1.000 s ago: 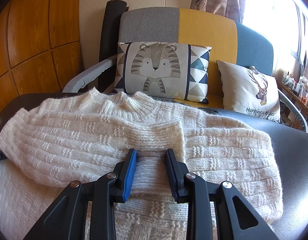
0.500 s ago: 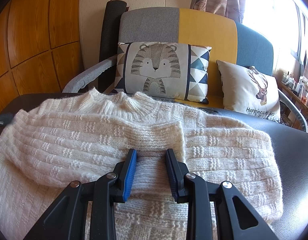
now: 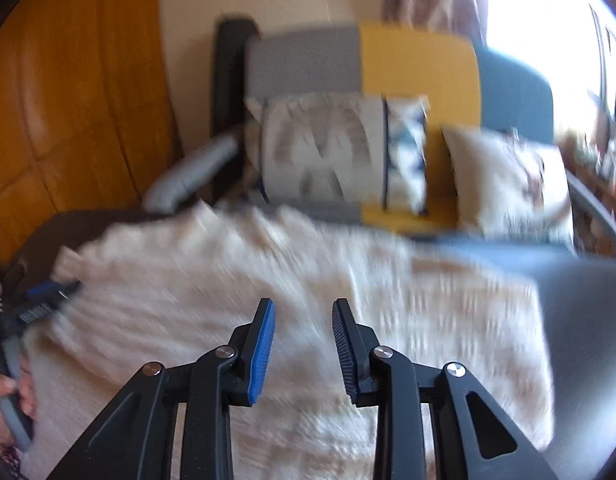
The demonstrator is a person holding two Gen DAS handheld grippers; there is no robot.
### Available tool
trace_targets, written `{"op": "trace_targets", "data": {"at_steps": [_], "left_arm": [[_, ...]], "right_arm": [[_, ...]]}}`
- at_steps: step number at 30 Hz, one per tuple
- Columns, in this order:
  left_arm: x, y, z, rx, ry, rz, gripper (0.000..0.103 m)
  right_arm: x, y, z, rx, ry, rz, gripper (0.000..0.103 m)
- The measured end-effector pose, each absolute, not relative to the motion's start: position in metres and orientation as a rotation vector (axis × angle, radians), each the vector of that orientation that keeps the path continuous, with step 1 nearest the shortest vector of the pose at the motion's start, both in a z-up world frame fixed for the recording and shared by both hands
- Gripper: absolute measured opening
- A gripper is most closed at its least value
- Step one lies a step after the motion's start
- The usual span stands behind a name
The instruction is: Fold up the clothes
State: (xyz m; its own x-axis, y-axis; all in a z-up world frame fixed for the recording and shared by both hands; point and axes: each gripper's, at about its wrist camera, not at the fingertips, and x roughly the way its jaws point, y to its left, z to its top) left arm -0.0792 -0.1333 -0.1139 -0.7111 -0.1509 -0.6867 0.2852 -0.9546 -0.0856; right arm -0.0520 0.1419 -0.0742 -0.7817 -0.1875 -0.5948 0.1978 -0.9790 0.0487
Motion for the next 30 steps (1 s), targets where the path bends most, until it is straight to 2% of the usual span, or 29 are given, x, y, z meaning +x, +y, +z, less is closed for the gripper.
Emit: {"op": "trace_targets", "data": {"at_steps": [3, 8, 9, 12, 16, 19, 24, 30], "left_arm": [[-0.079, -0.135, -0.115, 1.051, 0.283, -2.694, 0.063], [-0.08, -0.134, -0.115, 1.048, 0.301, -2.696, 0.063], [-0.079, -0.133, -0.115, 1.048, 0.298, -2.695, 0.063], [-0.079, -0.132, -0.115, 1.044, 0.302, -2.695, 0.064], [-0.078, -0.132, -0.114, 1.037, 0.308, -2.696, 0.064], [-0.077, -0.131, -0.114, 1.033, 0.308, -2.694, 0.064], [-0.075, -0.132, -0.114, 1.017, 0.333, -2.704, 0.064], [-0.073, -0.133, -0.115, 0.998, 0.343, -2.707, 0.064]], "right_arm": [[-0.059, 0.104, -0.061, 0.9, 0.099, -2.663, 0.029], [-0.089, 0.055, -0.092, 1.086, 0.402, -2.594, 0.028], [-0.093, 0.061, -0.101, 1.13, 0.402, -2.617, 0.028], [-0.091, 0.093, -0.104, 1.132, 0.152, -2.668, 0.028], [-0.098, 0.091, -0.095, 1.169, 0.157, -2.619, 0.028], [-0.104, 0.083, -0.071, 1.055, 0.028, -2.541, 0.021], [-0.155, 0.045, -0.075, 1.156, 0.215, -2.446, 0.009], [-0.207, 0.034, -0.112, 1.313, 0.176, -2.407, 0.004]]}}
